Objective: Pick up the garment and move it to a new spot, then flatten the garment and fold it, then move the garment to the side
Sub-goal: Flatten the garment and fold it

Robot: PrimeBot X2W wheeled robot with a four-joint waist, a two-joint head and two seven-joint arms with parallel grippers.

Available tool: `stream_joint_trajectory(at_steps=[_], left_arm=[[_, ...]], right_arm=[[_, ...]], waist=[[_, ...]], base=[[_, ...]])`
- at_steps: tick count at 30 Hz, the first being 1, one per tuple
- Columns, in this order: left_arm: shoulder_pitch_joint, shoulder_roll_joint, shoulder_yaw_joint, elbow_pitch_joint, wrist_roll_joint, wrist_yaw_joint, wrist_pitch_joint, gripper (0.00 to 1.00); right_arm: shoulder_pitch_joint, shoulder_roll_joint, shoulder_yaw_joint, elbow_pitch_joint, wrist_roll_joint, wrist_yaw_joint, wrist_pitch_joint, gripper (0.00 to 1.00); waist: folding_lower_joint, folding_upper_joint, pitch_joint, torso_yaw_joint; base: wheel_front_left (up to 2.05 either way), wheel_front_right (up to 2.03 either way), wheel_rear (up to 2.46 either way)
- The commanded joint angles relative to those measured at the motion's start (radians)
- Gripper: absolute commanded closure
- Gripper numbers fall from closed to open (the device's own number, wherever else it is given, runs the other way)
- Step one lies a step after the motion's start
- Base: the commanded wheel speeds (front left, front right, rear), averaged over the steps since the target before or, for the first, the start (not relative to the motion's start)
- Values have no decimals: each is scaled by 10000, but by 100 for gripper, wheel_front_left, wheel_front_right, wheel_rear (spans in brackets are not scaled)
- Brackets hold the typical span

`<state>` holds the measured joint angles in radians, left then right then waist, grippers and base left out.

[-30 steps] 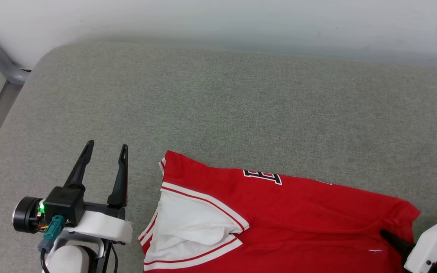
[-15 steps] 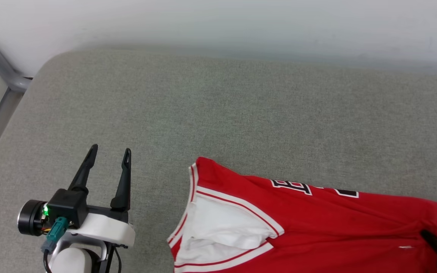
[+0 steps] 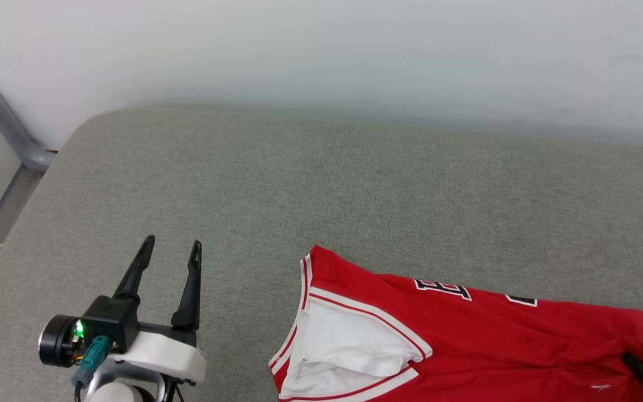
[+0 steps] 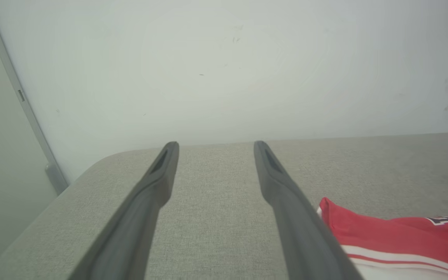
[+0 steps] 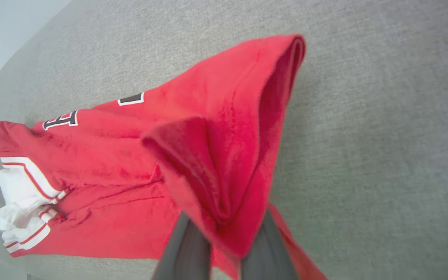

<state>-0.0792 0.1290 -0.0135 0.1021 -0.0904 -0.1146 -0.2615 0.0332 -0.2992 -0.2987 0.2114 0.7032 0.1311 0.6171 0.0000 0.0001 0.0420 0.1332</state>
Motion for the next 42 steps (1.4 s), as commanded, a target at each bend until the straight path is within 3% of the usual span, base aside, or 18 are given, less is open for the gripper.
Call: stream_joint_trajectory(at_steps=[1, 14, 22, 26, 33, 42], left_arm=[[169, -15, 6, 33, 76, -8, -49, 0], [319, -162, 121, 15, 69, -93, -49, 0], [332, -225, 285, 11, 87, -123, -49, 0], [317, -268, 385, -10, 84, -128, -47, 0], [168, -294, 409, 14, 91, -138, -49, 0], [39, -246, 439, 84, 82, -157, -47, 0]], right_arm=[[130, 65, 39, -150, 52, -9, 28, 100], [953, 1492, 908, -3152, 537, -9, 1609, 100], [342, 2407, 1651, -3682, 1012, -7, 2416, 100], [43, 2510, 2327, -3363, 1635, -7, 2238, 100], [-661, 2505, 3856, -1970, 2487, -7, 739, 100], [-2175, 2497, 5253, 873, 2669, -7, -839, 100]], waist=[[0, -1, -115, 21], [0, -1, -476, 329], [0, -1, -414, 651], [0, -1, -409, 846], [0, -1, -341, 1240], [0, -1, -205, 1615]], base=[[0, 0, 0], [0, 0, 0], [0, 0, 0], [0, 0, 0], [0, 0, 0], [0, 0, 0]])
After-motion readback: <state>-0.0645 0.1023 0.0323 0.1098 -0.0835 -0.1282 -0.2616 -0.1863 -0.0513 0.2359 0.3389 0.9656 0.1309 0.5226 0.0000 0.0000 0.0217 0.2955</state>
